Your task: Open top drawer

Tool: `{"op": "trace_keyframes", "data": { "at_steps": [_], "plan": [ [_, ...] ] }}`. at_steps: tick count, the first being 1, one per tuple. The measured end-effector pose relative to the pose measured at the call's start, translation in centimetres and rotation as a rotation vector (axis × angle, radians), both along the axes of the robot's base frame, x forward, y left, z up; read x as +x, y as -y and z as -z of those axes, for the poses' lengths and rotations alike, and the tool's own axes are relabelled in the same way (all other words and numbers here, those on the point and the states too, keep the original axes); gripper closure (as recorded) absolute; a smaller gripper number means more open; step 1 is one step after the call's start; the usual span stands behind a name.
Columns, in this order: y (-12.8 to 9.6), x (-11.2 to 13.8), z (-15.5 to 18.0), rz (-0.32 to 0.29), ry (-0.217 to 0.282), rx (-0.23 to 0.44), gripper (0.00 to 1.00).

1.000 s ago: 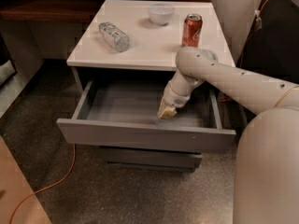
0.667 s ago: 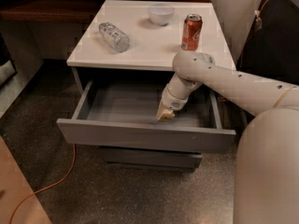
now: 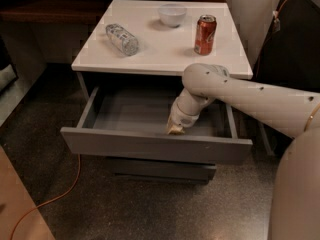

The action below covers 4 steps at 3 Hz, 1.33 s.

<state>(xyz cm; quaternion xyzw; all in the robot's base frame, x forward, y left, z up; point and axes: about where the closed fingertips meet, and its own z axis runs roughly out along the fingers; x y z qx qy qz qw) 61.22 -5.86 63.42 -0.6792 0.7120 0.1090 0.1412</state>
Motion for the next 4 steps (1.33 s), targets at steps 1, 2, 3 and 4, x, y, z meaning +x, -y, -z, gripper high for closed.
{"op": "trace_keyframes", "data": {
  "at_steps": [1,2,3,4],
  "plan": [
    [-0.1,-1.2,0.4,0.008,-0.006,0.0,1.0],
    [-0.4,-3.2,0.9,0.033,-0.011,0.006,1.0],
    [-0.5,-3.9,1.1,0.045,-0.012,0.01,1.0],
    [-0.5,-5.4,1.3,0.078,-0.015,0.015,1.0]
  ]
}}
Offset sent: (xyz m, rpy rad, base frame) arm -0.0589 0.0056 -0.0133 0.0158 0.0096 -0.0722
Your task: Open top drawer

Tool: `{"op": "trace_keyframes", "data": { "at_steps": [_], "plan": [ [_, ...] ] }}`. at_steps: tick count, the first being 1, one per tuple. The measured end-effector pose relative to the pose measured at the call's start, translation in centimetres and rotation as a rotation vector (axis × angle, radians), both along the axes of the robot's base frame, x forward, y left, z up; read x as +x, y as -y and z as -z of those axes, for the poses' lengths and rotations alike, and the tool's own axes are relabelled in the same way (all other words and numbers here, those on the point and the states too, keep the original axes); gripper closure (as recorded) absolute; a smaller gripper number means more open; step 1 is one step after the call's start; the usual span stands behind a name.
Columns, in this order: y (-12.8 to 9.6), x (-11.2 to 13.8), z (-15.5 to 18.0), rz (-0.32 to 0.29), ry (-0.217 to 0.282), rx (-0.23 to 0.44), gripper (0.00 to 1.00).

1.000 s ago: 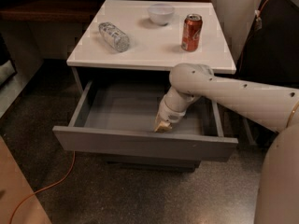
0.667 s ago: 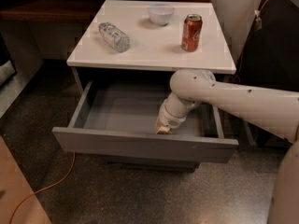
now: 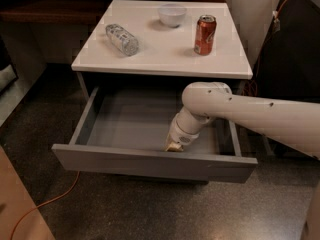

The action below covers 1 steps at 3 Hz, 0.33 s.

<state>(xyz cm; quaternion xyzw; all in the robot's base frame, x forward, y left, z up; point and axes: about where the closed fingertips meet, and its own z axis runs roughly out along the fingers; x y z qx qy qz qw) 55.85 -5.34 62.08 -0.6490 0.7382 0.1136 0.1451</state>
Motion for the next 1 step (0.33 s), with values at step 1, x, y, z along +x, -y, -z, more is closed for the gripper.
{"op": "trace_keyframes", "data": {
  "at_steps": [1],
  "plan": [
    [0.0,0.0,0.01,0.0,0.0,0.0,1.0]
  ]
}}
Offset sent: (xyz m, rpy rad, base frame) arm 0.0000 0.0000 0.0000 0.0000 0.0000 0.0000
